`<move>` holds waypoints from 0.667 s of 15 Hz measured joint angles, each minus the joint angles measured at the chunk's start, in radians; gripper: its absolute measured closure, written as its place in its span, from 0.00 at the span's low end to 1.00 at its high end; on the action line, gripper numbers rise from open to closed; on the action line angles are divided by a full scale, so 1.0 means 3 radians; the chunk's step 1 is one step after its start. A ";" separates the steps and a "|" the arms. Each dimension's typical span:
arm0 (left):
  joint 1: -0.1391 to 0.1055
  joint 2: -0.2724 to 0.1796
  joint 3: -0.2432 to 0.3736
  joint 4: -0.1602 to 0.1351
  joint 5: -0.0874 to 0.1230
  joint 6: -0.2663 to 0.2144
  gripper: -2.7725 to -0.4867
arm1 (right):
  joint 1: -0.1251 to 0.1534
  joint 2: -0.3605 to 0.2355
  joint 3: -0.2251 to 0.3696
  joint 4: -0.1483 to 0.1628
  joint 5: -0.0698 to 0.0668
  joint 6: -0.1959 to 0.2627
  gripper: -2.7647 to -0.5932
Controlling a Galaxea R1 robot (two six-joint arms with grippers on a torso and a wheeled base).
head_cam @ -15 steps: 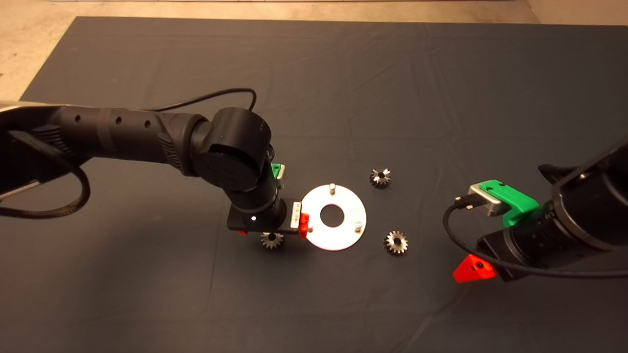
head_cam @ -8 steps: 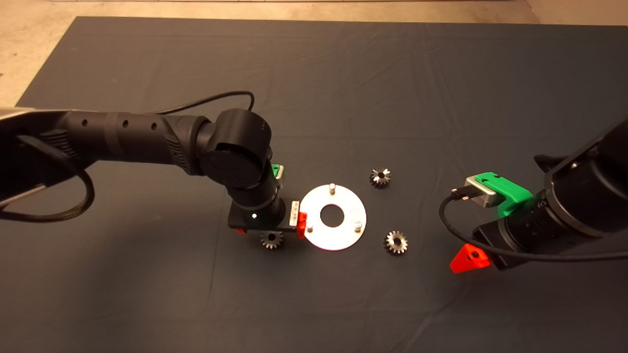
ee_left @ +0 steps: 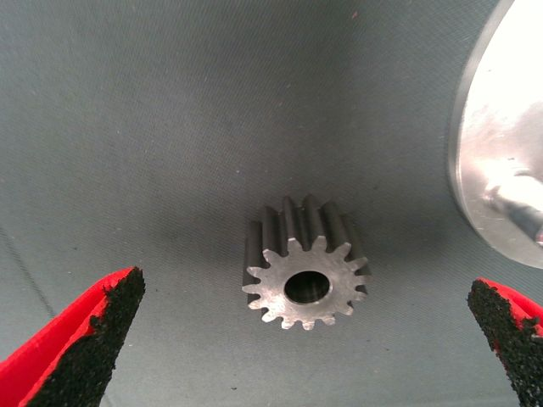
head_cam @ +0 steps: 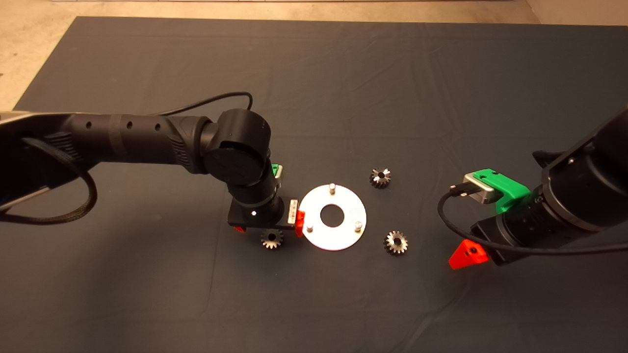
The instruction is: Install three planetary gears onto the carrier pins
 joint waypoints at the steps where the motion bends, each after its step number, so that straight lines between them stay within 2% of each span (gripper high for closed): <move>1: 0.0021 0.0000 -0.0013 0.0001 0.0000 0.0006 0.00 | 0.0000 0.0000 -0.0006 0.0000 -0.0001 -0.0004 0.00; 5: 0.0060 0.0000 -0.0033 0.0001 0.0000 0.0007 0.00 | 0.0000 0.0000 -0.0016 0.0000 0.0000 -0.0008 0.00; 10: 0.0164 -0.0001 -0.0060 0.0004 -0.0001 0.0007 0.00 | 0.0000 0.0025 -0.0191 0.0000 0.0000 -0.0164 0.00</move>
